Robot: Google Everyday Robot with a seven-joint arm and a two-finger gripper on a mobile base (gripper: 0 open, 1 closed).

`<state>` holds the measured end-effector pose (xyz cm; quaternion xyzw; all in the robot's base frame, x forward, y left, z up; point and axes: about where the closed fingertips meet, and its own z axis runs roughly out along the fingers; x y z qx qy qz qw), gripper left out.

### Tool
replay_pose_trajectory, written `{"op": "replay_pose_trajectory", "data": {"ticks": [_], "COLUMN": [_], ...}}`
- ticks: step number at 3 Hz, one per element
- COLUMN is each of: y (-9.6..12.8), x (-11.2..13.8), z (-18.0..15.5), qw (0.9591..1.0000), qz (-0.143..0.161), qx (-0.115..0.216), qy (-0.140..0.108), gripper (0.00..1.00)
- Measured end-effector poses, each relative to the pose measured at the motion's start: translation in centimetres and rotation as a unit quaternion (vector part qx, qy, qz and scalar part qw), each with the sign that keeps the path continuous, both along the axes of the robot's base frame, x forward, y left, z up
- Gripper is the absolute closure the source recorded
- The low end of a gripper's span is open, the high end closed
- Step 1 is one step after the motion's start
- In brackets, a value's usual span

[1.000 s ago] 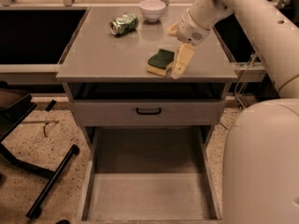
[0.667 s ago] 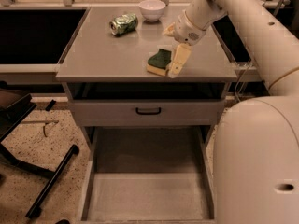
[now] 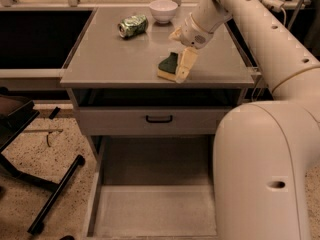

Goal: Place sponge into middle drawer

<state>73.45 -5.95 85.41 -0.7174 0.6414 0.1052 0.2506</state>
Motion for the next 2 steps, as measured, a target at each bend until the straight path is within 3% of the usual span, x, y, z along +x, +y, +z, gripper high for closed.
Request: {"op": "replay_pose_trajectory", "data": {"ticks": [2], "y": [1.04], "x": [0.86], "z": [-1.03], "qw": [0.9999], "qz": [0.001], "qx": [-0.006], "qy": [0.012], "gripper": [0.00]}}
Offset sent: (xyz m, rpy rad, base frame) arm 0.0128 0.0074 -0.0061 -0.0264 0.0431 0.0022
